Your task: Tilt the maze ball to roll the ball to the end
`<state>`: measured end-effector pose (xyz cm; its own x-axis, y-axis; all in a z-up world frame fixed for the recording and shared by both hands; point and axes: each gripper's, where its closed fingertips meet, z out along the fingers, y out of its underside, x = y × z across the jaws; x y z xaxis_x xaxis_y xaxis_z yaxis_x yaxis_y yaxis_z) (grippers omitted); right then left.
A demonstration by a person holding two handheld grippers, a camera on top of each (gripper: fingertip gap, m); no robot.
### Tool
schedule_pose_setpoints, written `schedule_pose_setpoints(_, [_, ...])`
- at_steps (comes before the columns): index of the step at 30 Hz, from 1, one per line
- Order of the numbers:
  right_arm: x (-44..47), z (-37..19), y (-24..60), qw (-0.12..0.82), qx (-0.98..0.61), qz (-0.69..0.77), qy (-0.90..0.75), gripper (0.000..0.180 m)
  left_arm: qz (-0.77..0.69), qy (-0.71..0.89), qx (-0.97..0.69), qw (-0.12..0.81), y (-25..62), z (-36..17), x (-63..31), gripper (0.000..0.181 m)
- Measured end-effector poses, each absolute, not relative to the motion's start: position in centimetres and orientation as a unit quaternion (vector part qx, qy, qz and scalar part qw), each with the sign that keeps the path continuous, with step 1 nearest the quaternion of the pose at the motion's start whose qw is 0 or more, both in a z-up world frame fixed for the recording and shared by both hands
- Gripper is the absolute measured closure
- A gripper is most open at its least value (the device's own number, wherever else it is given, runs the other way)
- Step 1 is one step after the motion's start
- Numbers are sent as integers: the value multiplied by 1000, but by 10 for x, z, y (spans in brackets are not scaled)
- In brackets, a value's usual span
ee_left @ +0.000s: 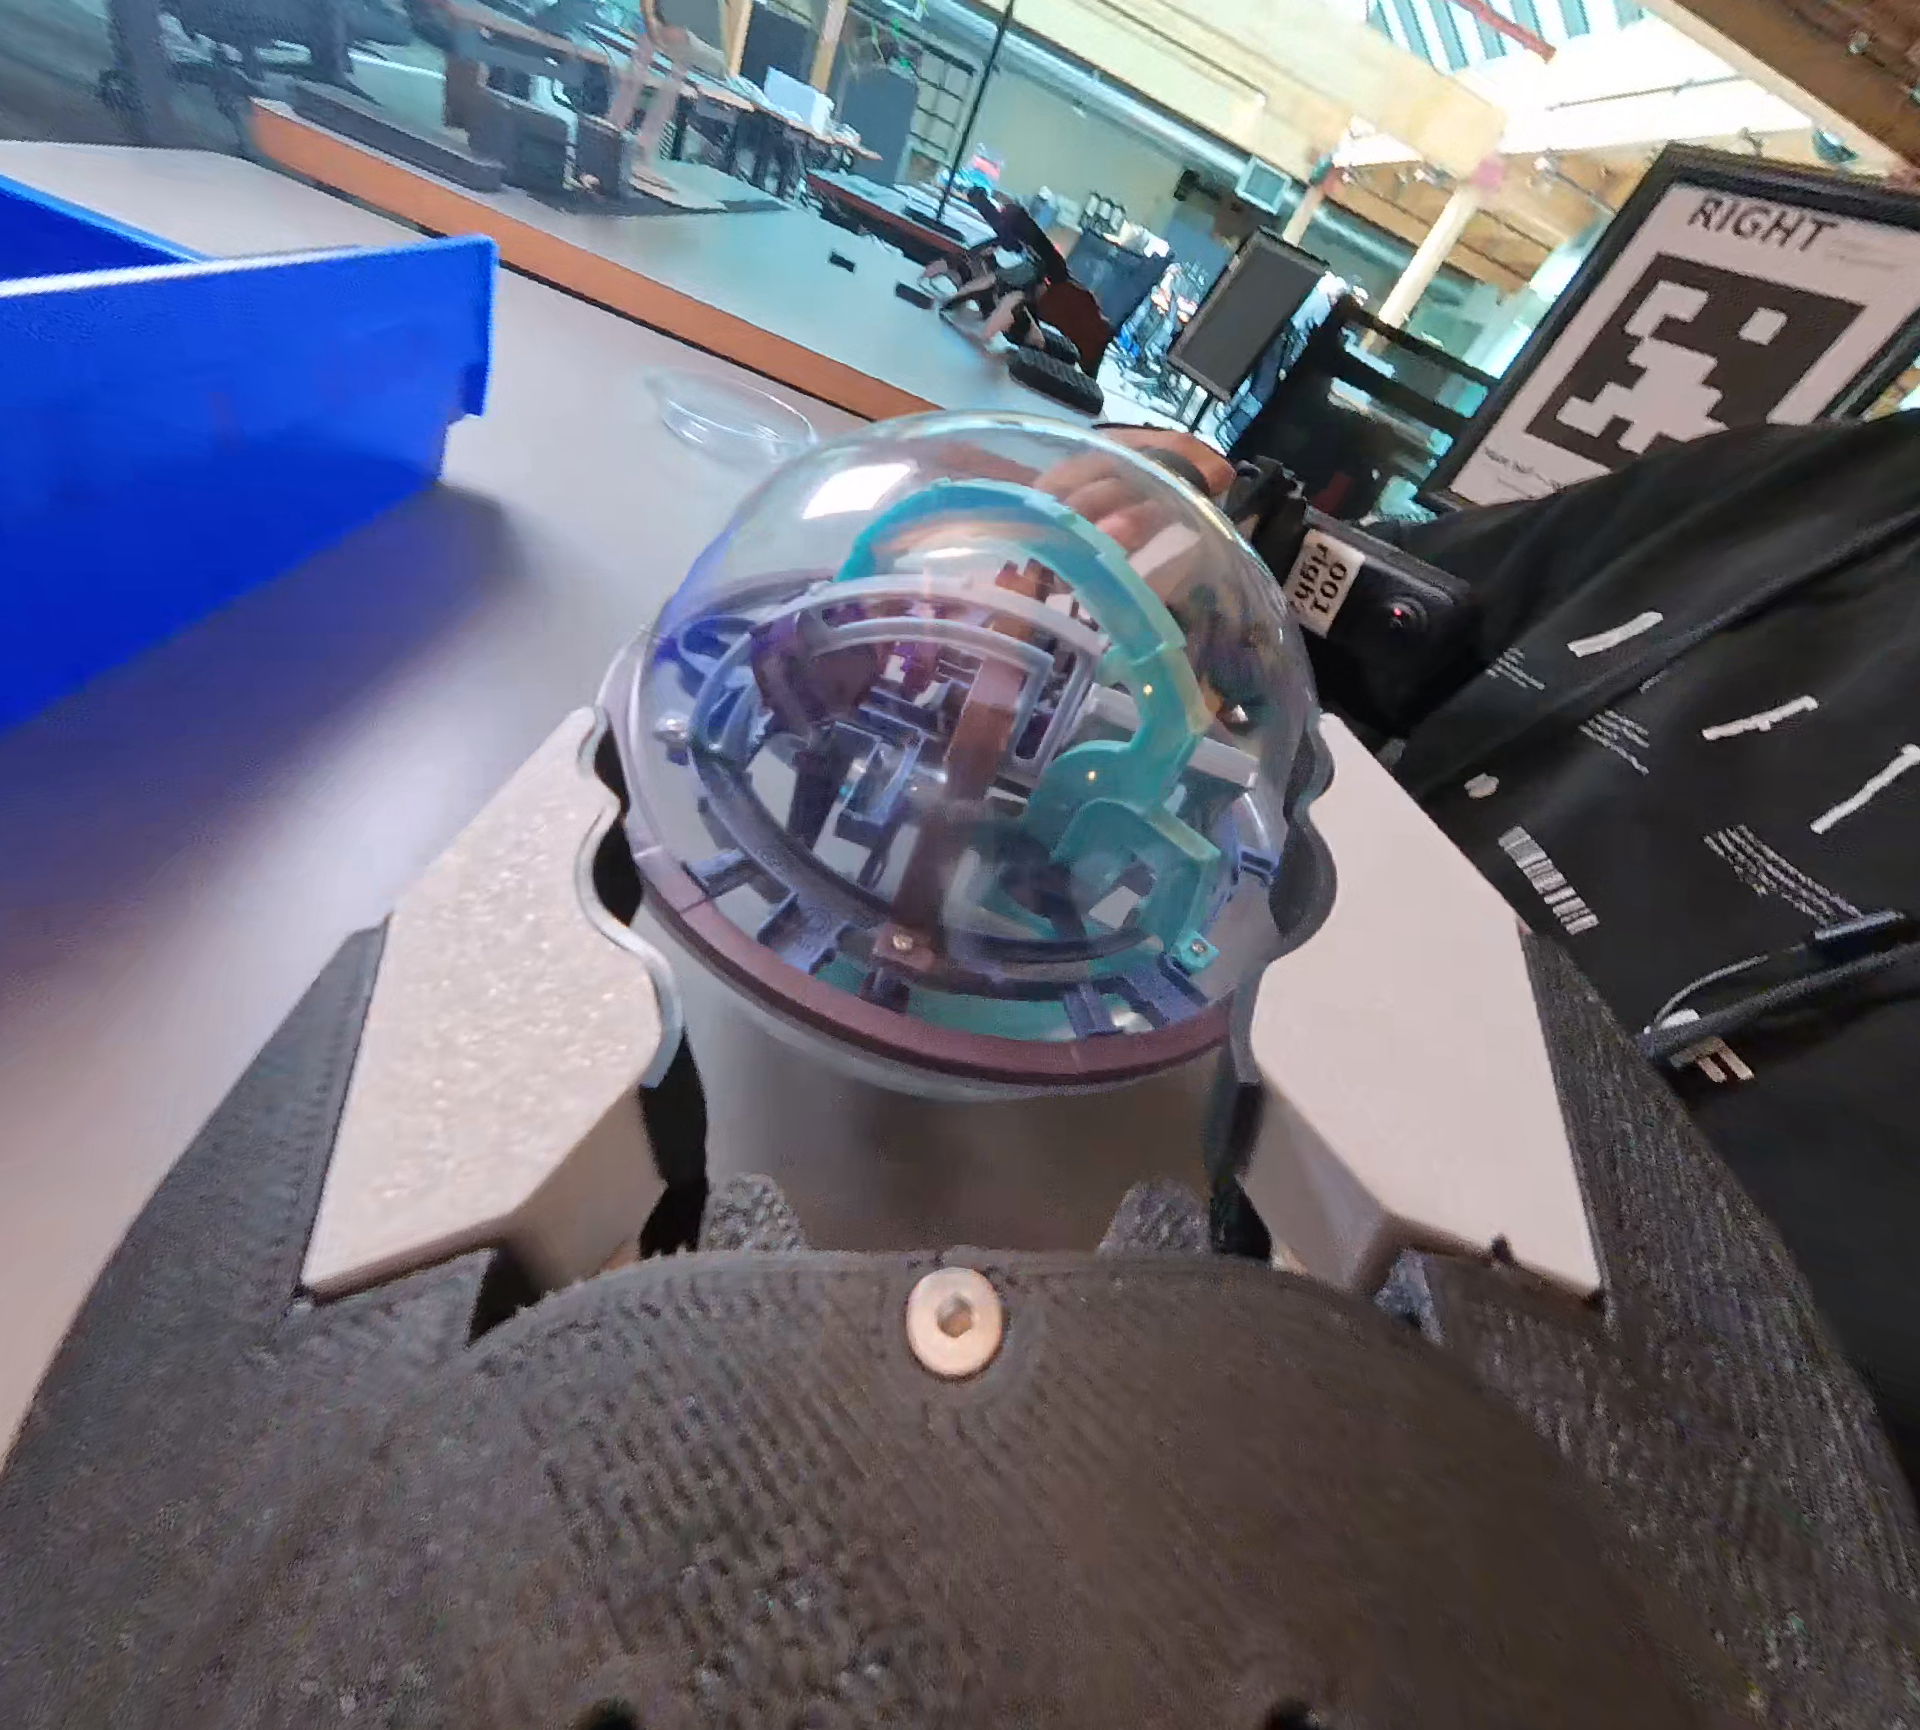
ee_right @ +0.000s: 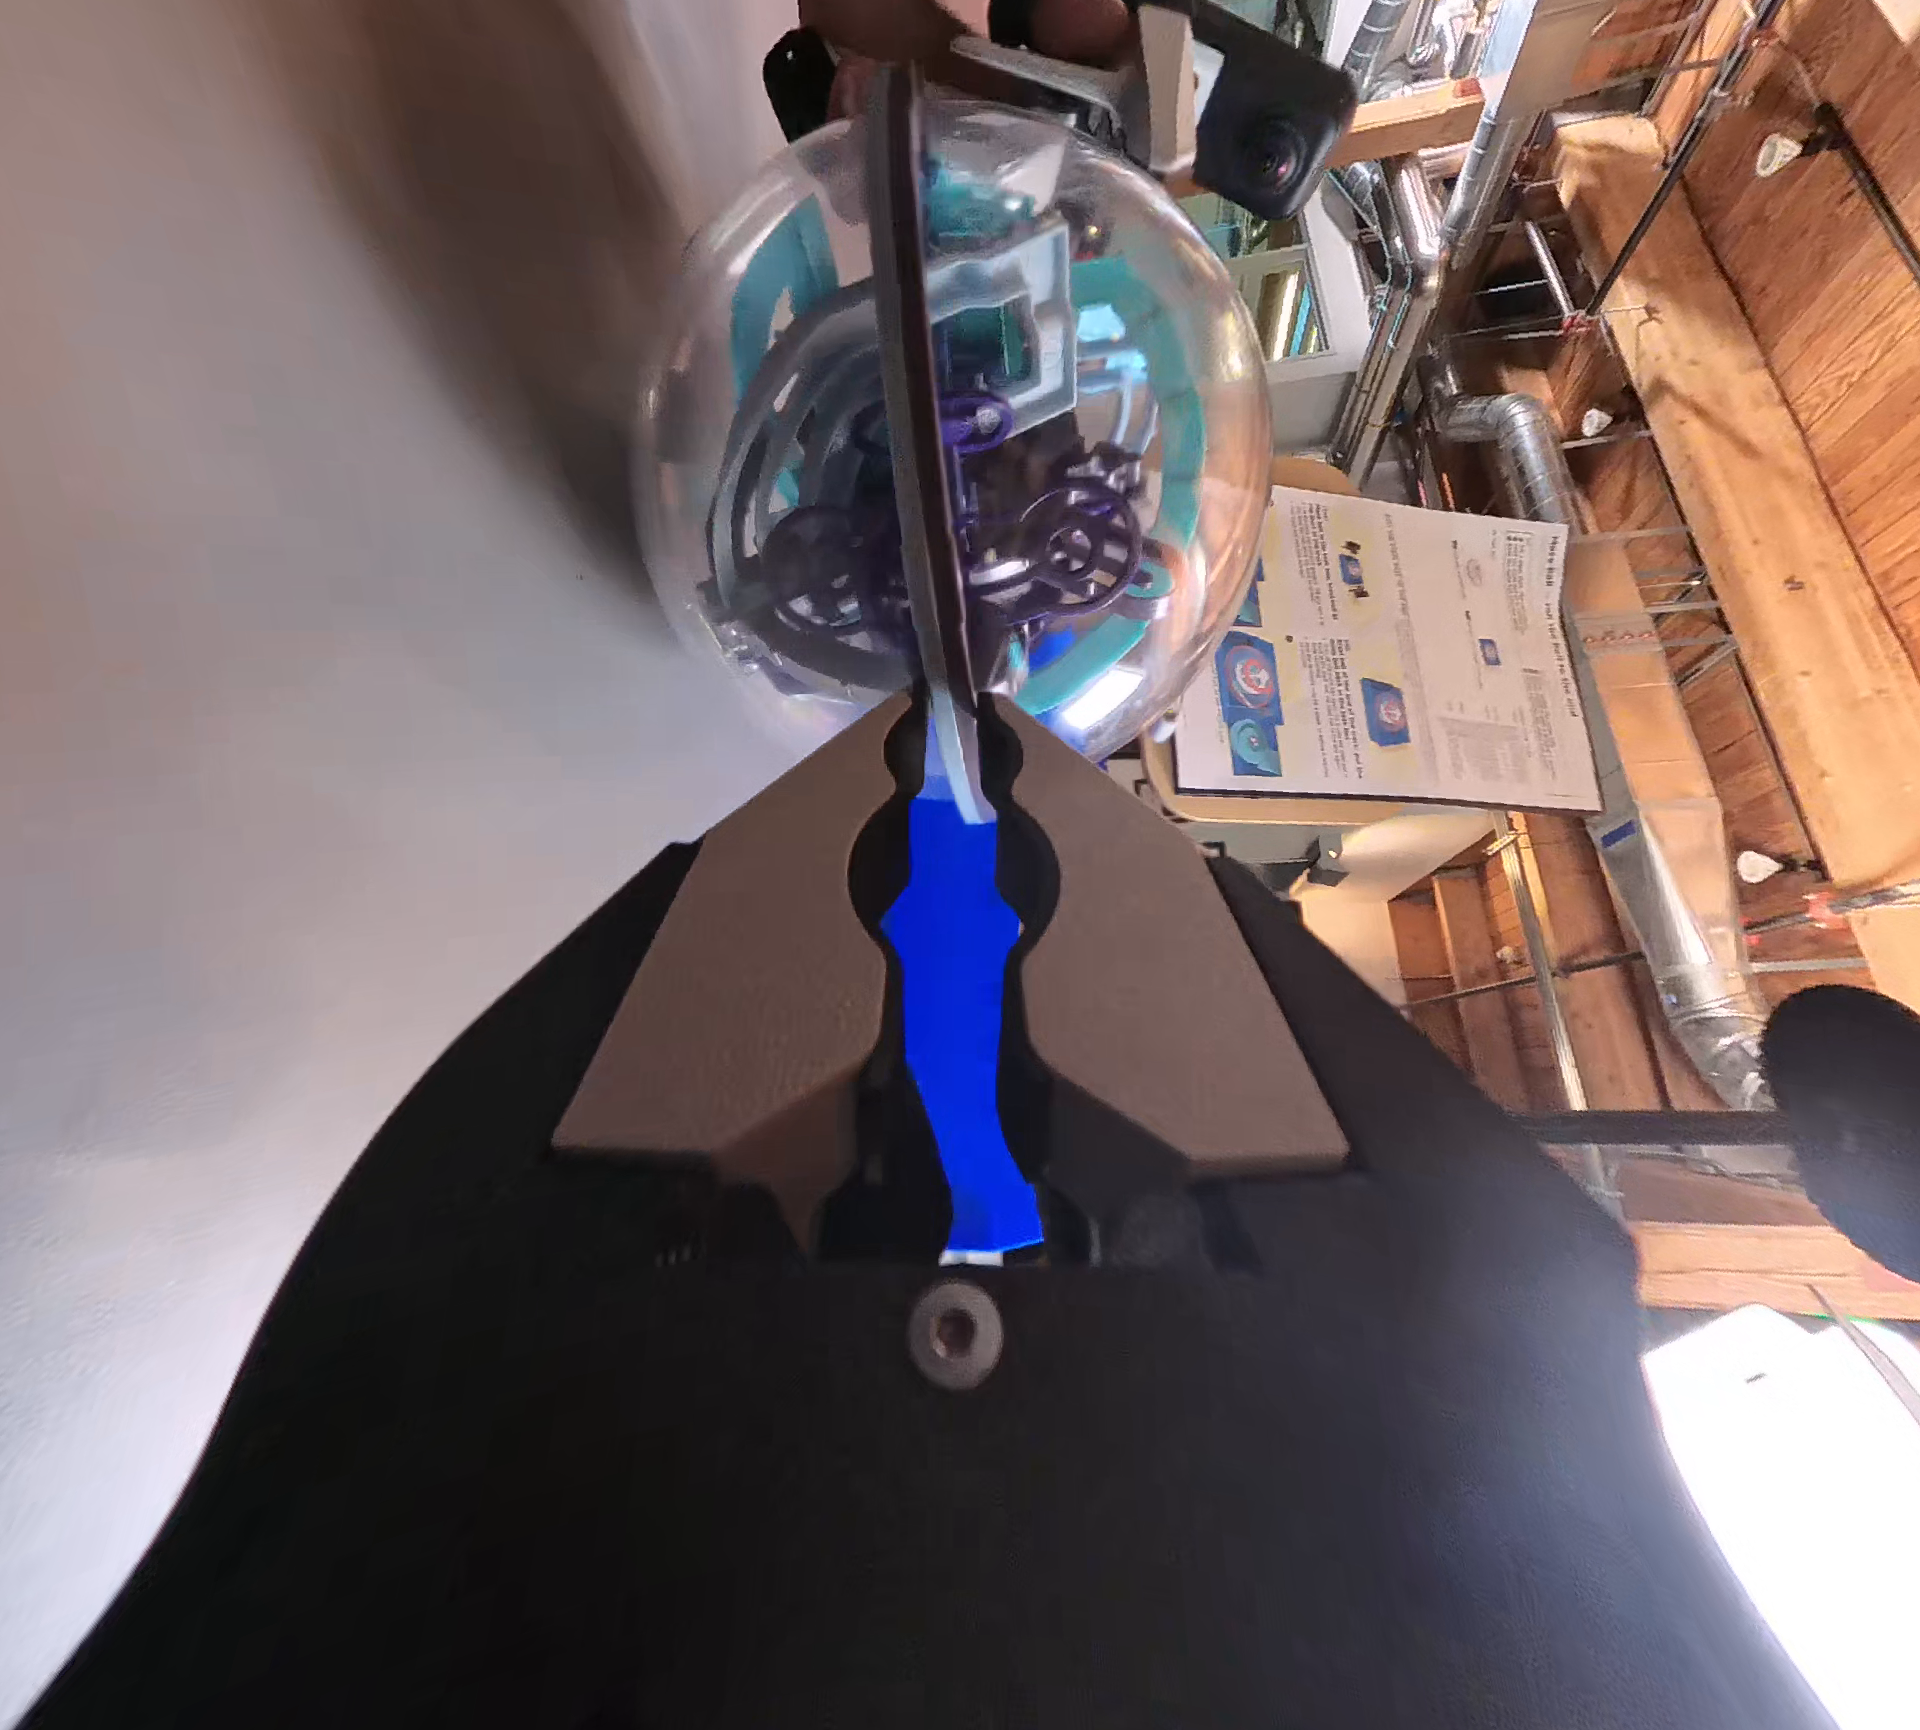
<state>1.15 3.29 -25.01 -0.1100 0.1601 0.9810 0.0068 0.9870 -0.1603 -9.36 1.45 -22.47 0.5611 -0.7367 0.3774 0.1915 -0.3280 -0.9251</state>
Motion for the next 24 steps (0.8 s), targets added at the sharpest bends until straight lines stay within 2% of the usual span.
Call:
schedule_pose_setpoints(2, [13, -253, 34, 656, -70, 76, -747, 169, -423, 215, -689, 548, 11, -224, -86, 58])
schedule_pose_setpoints(5, [16, -258, 33, 617, -112, 144, -766, 153, -411, 241, -681, 556, 7, -222, -82, 59])
schedule_pose_setpoints(10, [25, -253, 44, 483, -269, 346, -758, 140, -405, 253, -675, 563, 5, -222, -80, 60])
schedule_pose_setpoints(17, [29, -250, 53, 255, -424, 570, -655, 143, -393, 279, -661, 574, 0, -220, -74, 61])
schedule_pose_setpoints(24, [23, -252, 51, 131, -480, 637, -589, 147, -386, 307, -635, 594, -4, -215, -63, 63])
